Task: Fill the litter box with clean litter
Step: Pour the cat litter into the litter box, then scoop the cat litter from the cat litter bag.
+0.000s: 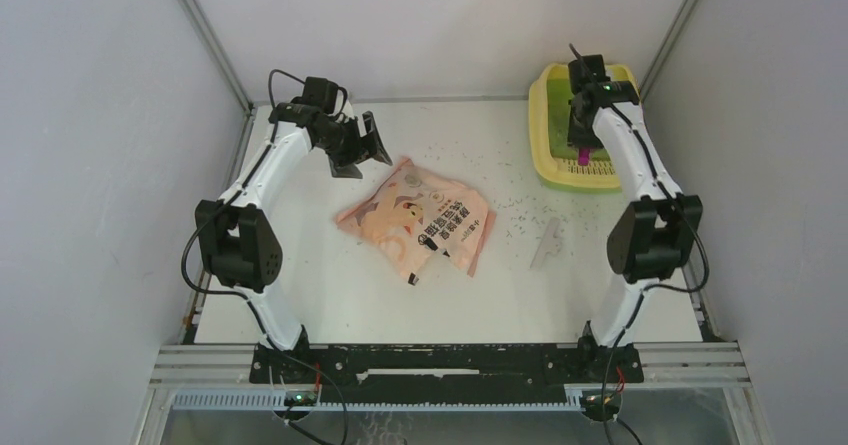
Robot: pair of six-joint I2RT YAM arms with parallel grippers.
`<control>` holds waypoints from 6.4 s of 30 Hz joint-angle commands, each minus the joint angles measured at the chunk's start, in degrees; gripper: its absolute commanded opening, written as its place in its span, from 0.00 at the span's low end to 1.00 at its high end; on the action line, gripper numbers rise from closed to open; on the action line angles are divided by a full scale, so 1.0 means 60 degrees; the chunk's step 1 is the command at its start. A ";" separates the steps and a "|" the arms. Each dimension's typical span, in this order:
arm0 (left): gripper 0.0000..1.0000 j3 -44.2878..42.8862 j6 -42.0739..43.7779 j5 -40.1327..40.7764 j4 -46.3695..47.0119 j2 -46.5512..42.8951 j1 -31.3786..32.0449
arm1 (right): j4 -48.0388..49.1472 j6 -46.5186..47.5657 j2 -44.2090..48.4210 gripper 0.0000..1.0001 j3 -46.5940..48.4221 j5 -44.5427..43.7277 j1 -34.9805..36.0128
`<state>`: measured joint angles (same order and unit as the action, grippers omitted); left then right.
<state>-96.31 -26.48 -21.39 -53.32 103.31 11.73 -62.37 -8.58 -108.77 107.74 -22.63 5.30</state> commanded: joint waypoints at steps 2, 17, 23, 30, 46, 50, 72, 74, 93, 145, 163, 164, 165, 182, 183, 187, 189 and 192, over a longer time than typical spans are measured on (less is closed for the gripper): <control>0.86 0.0131 0.0127 0.0048 -0.0053 -0.0341 -0.0069 | 0.0663 -0.0776 0.3380 0.00 -0.1546 0.3274 0.0102; 0.87 0.0017 0.0071 0.0143 0.0103 -0.0081 -0.0836 | 0.4408 -0.5583 1.1708 0.00 -1.1788 1.0401 0.4154; 0.86 -0.0602 -0.0179 0.0188 0.0132 0.0633 -0.0844 | 0.5662 -0.6674 1.1733 0.00 -1.2691 0.9498 0.6085; 0.86 -0.1253 -0.0126 0.1277 -0.0070 0.1390 -0.0632 | 0.7221 -0.6965 1.0346 0.00 -1.2962 0.9074 0.6569; 0.84 -0.1494 0.0016 0.1850 -0.0174 0.2497 -0.0388 | 0.7338 -0.6974 0.9995 0.00 -1.3513 0.8942 0.6696; 0.84 -0.1563 -0.0020 0.1828 -0.0146 0.2513 -0.0369 | 0.7442 -0.7184 1.0396 0.00 -1.4015 0.8894 0.6686; 0.84 -0.2083 -0.0073 0.1780 -0.0300 0.3066 -0.0339 | 1.2070 -0.8211 0.7548 0.00 -1.3958 0.9087 0.6667; 0.84 -0.2079 -0.0064 0.1791 -0.0316 0.3127 -0.0328 | 1.2778 -0.8392 0.7218 0.00 -1.3958 0.9097 0.6667; 0.84 -0.1417 0.0346 0.1884 -0.0502 0.3911 -0.0292 | 1.5322 -0.9321 0.4675 0.00 -1.2242 0.8142 0.5983; 0.79 -0.1760 0.0811 0.1676 -0.0528 0.4359 -0.0005 | 0.3395 -0.3345 0.1822 0.00 -0.6539 1.1595 0.4342; 0.79 -0.2022 0.1050 0.2053 -0.0844 0.4082 0.0085 | 0.4957 -0.5840 0.0613 0.00 -0.6639 1.4098 0.4087; 0.79 -0.2044 0.1085 0.2118 -0.0871 0.4085 0.0113 | 0.4883 -0.5902 0.0468 0.00 -0.6527 1.4130 0.4024; 0.79 -0.2052 0.1124 0.2201 -0.0882 0.4089 0.0159 | 0.4775 -0.5952 0.0328 0.00 -0.6388 1.4163 0.3987; 0.73 -0.1420 0.1292 0.2325 -0.0684 0.4201 0.0726 | 0.3822 -0.6375 -0.1756 0.00 -0.3116 1.2922 0.3905; 0.73 -0.1399 0.1293 0.2333 -0.0683 0.4191 0.0726 | 0.4166 -0.6531 -0.1827 0.00 -0.3093 1.2927 0.3938; 0.73 -0.1318 0.1294 0.2203 -0.0659 0.4218 0.0726 | 0.6009 -0.7356 -0.2064 0.00 -0.3367 1.2929 0.4178; 0.73 -0.1274 0.1286 0.2125 -0.0643 0.4279 0.0726 | 0.7114 -0.7804 -0.2238 0.00 -0.3553 1.2923 0.4336; 0.73 -0.1249 0.1306 0.2101 -0.0610 0.4329 0.0741 | 0.8738 -0.8534 -0.2645 0.00 -0.3835 1.2988 0.4553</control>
<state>-105.67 -20.34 -6.44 -55.96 129.54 14.90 -28.67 -52.14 -121.34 86.00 57.32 31.07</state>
